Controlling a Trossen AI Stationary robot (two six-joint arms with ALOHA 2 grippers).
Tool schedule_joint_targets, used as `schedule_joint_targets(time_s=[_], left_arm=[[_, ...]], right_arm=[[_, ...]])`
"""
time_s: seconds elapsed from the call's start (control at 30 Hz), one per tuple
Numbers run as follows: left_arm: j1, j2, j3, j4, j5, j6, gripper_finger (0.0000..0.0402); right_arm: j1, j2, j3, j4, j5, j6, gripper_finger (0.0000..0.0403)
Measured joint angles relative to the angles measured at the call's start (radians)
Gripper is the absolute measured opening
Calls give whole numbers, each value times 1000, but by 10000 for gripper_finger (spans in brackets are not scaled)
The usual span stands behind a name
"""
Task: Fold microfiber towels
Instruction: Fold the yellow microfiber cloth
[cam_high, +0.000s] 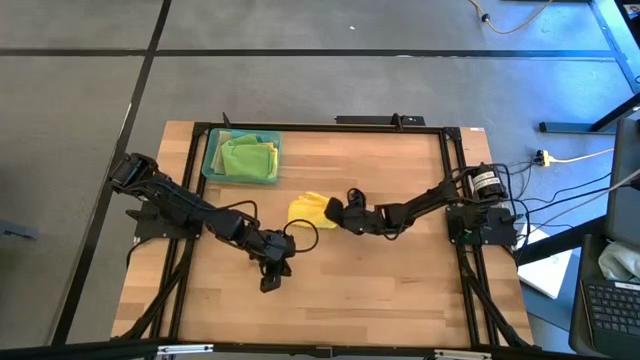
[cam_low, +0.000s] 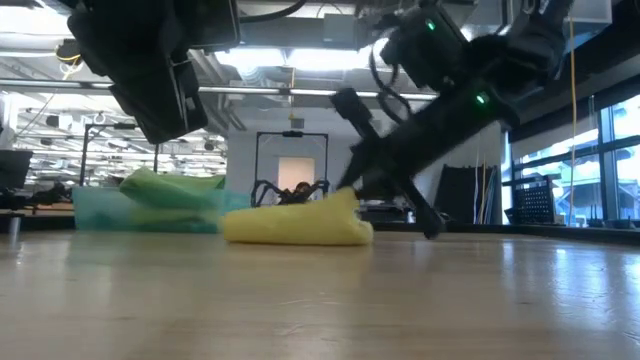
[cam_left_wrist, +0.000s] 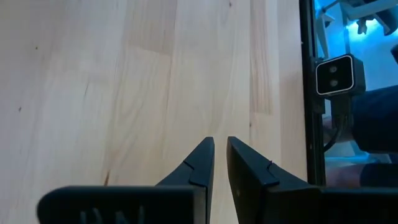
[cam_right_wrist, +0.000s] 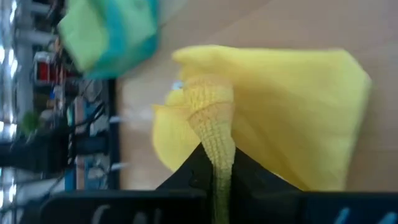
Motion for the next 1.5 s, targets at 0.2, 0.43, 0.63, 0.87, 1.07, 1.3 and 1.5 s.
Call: schedule_joint_targets(time_s=[0.2,0.43,0.63,0.87,1.07,1.3,1.5], left_arm=[[0,0,0,-2,0,0,37],[0,1,0,-2,-11,17,37],[10,1,0,-1,-32,26,37],[22,1,0,4,-35,-1,37],[21,1,0,9,-44,-8,37],[22,1,0,9,-52,-8,37],[22,1,0,10,-52,-44,37]], right_arm=[[19,-6,-133,143,68,194,20],[48,-2,-290,494,205,252,22],[64,-3,-328,535,200,269,16],[77,-6,-326,457,209,357,16],[76,-1,-328,498,164,250,34],[80,4,-334,579,115,59,105],[80,4,-334,616,121,-65,187]])
